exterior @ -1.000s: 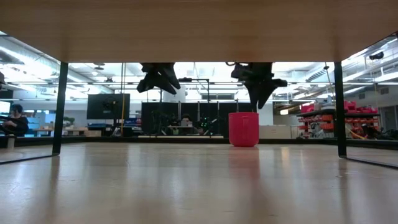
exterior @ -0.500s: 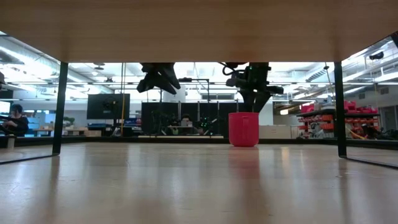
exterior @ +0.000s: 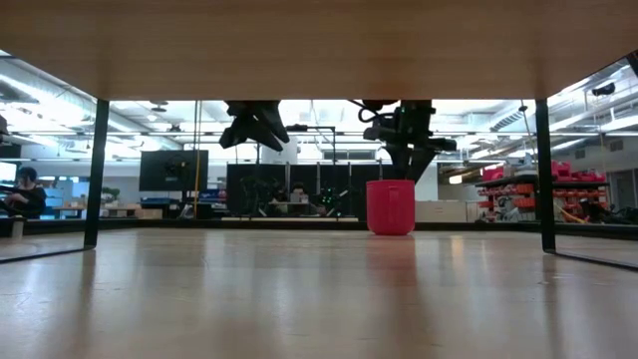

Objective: Stack small to large cups/mugs on shelf
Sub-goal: Put the red mug on the shelf

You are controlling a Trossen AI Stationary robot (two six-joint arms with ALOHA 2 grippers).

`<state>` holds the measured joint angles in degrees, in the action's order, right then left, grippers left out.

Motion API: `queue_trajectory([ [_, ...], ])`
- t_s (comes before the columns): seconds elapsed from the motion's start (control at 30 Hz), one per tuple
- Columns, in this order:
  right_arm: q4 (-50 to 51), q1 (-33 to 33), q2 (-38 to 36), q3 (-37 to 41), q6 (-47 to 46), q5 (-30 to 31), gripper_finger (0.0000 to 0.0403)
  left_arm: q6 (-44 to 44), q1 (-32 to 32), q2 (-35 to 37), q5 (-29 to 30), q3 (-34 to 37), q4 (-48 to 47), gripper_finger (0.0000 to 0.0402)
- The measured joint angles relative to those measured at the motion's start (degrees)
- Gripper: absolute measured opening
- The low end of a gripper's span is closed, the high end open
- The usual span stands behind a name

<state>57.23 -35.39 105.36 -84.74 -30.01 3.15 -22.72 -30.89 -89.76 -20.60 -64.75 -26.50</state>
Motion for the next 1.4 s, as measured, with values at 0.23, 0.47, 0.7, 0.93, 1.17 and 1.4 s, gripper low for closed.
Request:
queue_trajectory([
  [0.23,-0.2,0.3,0.0,1.1,0.0,-0.2,0.0137,0.1,0.0,0.0,0.0,0.0,0.0,0.0105],
  [0.47,-0.2,0.5,0.0,1.2,-0.5,-0.4,0.0135,0.6,0.0,0.0,0.0,0.0,0.0,0.0105],
  [0.7,-0.5,1.5,0.0,1.7,-0.8,-0.5,0.0104,0.6,0.0,0.0,0.0,0.0,0.0,0.0105],
  [0.93,-0.5,1.4,0.0,1.7,-1.5,-0.5,0.0062,0.6,0.0,0.0,0.0,0.0,0.0,0.0105],
  [1.17,-0.6,1.5,0.0,1.7,-1.5,-0.5,0.0026,0.6,0.0,0.0,0.0,0.0,0.0,0.0105],
  [1.4,-0.6,1.5,0.0,1.7,0.0,-0.5,0.0007,0.5,0.0,0.0,0.0,0.0,0.0,0.0105],
])
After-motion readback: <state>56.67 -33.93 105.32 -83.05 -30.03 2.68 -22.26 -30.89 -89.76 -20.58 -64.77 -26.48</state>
